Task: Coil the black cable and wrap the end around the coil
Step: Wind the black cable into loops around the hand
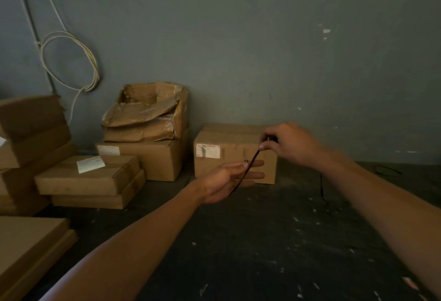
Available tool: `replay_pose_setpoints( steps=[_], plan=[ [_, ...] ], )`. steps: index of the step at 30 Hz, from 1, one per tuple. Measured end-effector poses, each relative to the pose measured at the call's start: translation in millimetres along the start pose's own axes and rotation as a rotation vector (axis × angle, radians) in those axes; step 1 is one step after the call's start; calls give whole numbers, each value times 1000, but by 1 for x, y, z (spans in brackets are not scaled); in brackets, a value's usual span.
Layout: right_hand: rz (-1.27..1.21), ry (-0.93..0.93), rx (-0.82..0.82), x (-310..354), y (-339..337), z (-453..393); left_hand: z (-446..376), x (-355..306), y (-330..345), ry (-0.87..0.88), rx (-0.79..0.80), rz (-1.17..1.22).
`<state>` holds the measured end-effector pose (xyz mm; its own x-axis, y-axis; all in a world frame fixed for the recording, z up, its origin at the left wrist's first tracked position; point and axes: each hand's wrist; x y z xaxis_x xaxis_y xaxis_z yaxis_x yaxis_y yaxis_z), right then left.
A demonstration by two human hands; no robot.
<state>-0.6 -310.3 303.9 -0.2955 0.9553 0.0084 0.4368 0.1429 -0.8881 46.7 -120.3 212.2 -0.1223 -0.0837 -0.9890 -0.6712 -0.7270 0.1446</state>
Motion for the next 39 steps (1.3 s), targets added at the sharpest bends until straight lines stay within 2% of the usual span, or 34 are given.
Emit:
replay_pose_setpoints(
  steps=[5,9,14,18,20,22,25,31,36,39],
  plan=[
    [-24,-46,-121,-8,-2,-3,4,1,4,-85,136,-21],
    [-190,-59,-109,-16,3,-5,12,-8,7,-170,323,49],
    [-514,48,-107,-33,30,1,19,-24,14,-109,464,219],
    [-722,142,-96,-29,70,17,18,-37,22,7,518,319],
    [-776,204,-72,-21,97,29,15,-44,22,75,499,361],
    [-729,272,-12,-8,117,43,12,-52,20,130,460,399],
    [-710,280,71,16,127,61,6,-60,13,189,361,419],
    [-618,121,195,54,105,69,-2,-59,-4,237,163,422],
    [-488,-10,174,69,66,67,0,-46,-16,229,34,404],
    [-343,-37,156,64,40,60,4,-38,-21,171,21,362]
  ],
)
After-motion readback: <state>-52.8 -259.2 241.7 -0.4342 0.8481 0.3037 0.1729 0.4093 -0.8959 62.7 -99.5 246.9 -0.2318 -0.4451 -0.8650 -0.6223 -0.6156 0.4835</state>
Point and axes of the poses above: each hand's wrist, its own z-axis away from the middle knuckle, its own y-axis out of the palm, x = y × z, and after that the axes turned 9 degrees about z, right-handed
